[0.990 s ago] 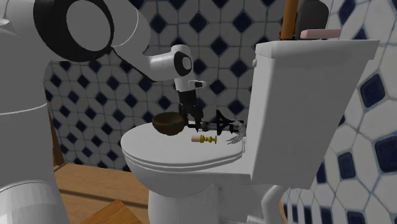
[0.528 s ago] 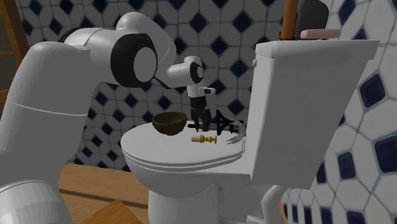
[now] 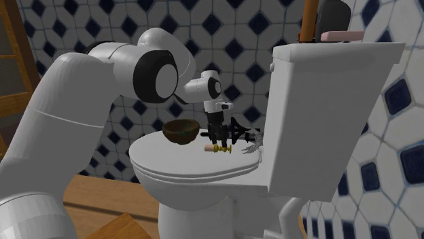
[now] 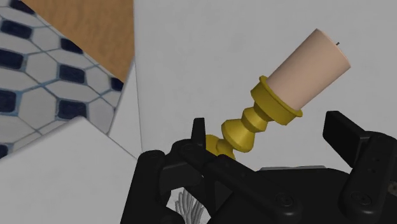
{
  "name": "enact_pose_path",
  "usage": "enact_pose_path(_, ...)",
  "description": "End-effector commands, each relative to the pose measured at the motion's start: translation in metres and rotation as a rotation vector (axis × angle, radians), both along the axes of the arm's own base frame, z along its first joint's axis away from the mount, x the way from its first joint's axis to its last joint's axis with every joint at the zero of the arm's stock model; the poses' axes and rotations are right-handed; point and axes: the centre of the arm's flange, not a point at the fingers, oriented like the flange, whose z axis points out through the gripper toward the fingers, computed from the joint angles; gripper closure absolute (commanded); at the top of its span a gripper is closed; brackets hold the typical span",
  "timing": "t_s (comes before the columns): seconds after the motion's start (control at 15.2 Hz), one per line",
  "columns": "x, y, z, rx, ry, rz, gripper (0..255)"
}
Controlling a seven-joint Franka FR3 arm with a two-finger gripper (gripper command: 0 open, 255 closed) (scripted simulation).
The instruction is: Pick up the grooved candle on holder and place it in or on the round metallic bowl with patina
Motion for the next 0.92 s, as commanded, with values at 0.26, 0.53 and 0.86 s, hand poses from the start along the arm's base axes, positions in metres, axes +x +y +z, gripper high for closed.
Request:
enact_pose_path(0.26, -0.0003, -0.0023, -0.0077, 0.0, 0.0, 0.0, 0)
enact_pose_path(0.53, -0.0003, -0.0022, -0.0076, 0.0, 0.0, 0.0, 255)
enact_pose_path(0.86, -0.0003, -0.0022, -0.0076, 0.0, 0.0, 0.0, 255)
